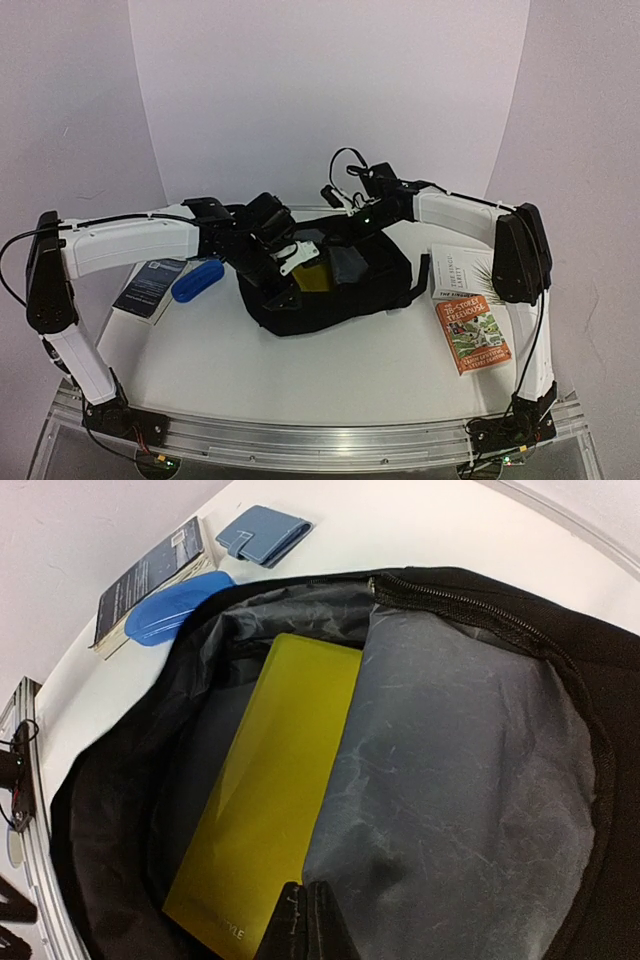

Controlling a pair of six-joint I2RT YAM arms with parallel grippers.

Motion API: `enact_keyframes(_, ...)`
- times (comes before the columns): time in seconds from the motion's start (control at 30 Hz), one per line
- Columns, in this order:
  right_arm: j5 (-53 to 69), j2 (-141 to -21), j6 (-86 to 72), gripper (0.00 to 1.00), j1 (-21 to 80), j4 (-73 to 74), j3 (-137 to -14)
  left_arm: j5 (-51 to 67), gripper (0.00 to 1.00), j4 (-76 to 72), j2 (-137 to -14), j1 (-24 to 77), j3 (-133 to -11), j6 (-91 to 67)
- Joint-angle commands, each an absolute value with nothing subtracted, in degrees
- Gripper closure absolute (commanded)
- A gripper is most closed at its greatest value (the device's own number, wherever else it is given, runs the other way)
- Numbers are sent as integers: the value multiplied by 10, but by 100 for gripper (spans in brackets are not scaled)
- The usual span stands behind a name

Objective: Pack the student bag
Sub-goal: Adjust the student bag at the center of the board, then pick up the book from the center of the board.

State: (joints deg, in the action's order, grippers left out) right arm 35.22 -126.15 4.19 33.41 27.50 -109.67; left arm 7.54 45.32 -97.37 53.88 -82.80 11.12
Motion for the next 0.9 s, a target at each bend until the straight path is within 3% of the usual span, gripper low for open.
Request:
enact_keyframes(0.0,338,-1260,34,85,327,263,-1068,85,43,372,-899,506,-804,14)
enact_keyframes(0.1,326,-1257,34,77,327,263,-1059,50,24,365,-882,476,-798,-58)
enact_keyframes(0.27,310,-1230,39,58,324,264,-1067,23,1,386,-876,407,-814,-171)
enact_keyframes(0.3,309,-1222,38,53,321,265,-1069,20,0,388,-876,395,-817,-189)
enact_keyframes(0.4,312,-1200,35,36,309,266,-1068,21,0,405,-885,351,-825,-252)
enact_keyframes(0.47,310,-1185,46,32,305,267,-1063,23,0,431,-903,314,-835,-285)
enact_keyframes(0.6,339,-1178,40,33,309,265,-1068,74,1,421,-943,242,-835,-315)
enact_keyframes(0.77,362,-1203,19,38,328,264,-1095,166,22,390,-1024,186,-867,-319)
enact_keyframes(0.87,347,-1212,10,38,326,267,-1103,176,25,400,-1064,181,-909,-315)
